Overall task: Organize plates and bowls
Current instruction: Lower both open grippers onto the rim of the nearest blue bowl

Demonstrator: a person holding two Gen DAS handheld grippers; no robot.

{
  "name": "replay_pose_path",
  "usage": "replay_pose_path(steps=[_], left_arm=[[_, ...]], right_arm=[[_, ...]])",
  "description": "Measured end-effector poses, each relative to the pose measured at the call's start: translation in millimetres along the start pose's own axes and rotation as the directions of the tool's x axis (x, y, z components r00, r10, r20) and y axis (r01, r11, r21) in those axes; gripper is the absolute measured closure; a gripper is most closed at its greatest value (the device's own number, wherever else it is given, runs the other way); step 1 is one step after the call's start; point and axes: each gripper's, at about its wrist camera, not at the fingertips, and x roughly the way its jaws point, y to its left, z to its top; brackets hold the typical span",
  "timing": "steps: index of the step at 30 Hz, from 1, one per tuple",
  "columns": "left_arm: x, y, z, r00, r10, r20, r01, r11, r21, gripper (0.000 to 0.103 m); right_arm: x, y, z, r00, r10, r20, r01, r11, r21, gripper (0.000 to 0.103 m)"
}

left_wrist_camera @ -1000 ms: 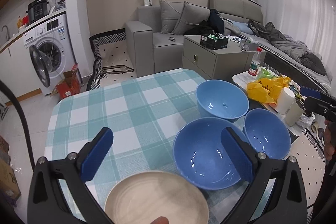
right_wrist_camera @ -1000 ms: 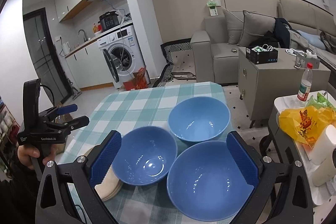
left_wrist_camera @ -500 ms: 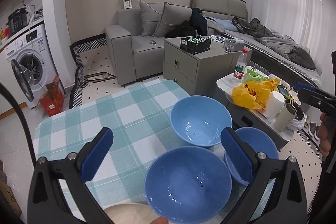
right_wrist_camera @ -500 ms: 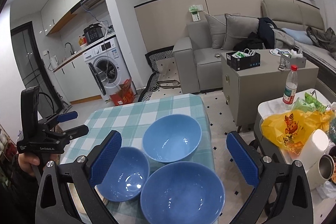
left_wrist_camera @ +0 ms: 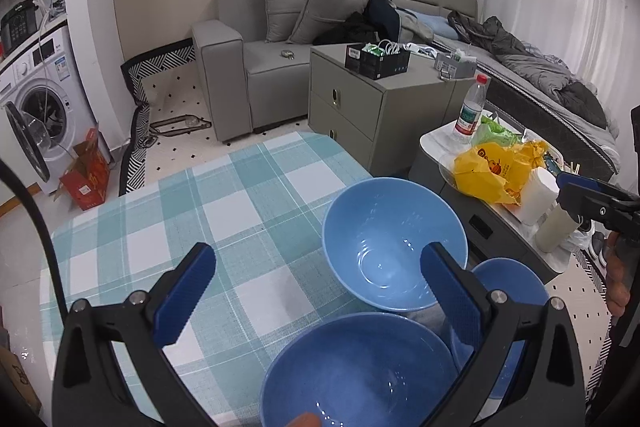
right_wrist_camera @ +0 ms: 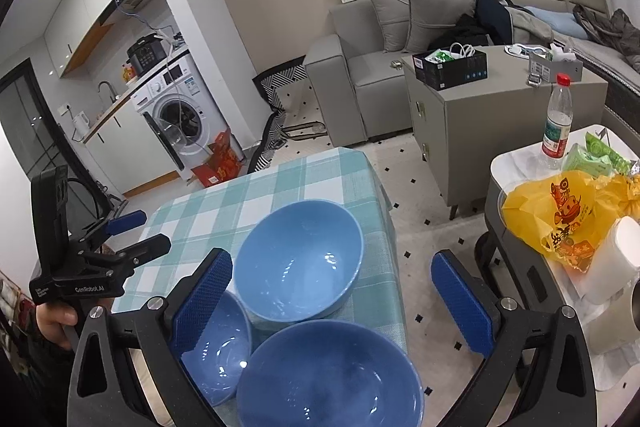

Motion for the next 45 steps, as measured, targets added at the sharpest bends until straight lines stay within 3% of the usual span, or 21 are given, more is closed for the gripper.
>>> replay_pose_path(steps=[13, 18, 20, 26, 30, 37, 41, 45], left_arm=[[51, 3, 3, 0.997, -0.013, -0.074, 0.013, 1.000, 0.002, 0.001], [69, 2, -1, 0.993, -0.020, -0.114, 0.021, 1.000, 0.014, 0.003], [74, 1, -2, 0.991, -0.027, -0.129, 0.030, 0.999, 0.015, 0.009], [86, 4, -3, 0.990, -0.026, -0.138, 0.027, 1.000, 0.005, 0.010], [94, 4, -3, 0.988, -0.017, -0.152, 0.019, 1.000, 0.010, 0.016], [109, 5, -6, 0.978, -0.025, -0.207, 0.028, 1.000, 0.011, 0.036], [117, 4, -9, 0.971, -0.043, -0.235, 0.046, 0.999, 0.008, 0.055], [122, 5, -10, 0.968, -0.043, -0.245, 0.043, 0.999, -0.007, 0.056]], right_arm=[[71, -22, -4, 0.988, -0.011, -0.153, 0.020, 0.998, 0.059, 0.002], [95, -25, -8, 0.978, -0.011, -0.207, 0.028, 0.996, 0.079, 0.014], [102, -26, -9, 0.976, -0.015, -0.216, 0.032, 0.996, 0.077, 0.014], [120, -25, -11, 0.969, -0.015, -0.246, 0.036, 0.996, 0.083, 0.016], [128, -26, -14, 0.962, -0.016, -0.272, 0.039, 0.996, 0.080, 0.020], [144, -28, -18, 0.950, 0.007, -0.313, 0.024, 0.995, 0.096, 0.029], [149, -27, -20, 0.947, 0.004, -0.321, 0.026, 0.996, 0.089, 0.036], [152, -26, -22, 0.944, 0.005, -0.329, 0.024, 0.996, 0.085, 0.038]])
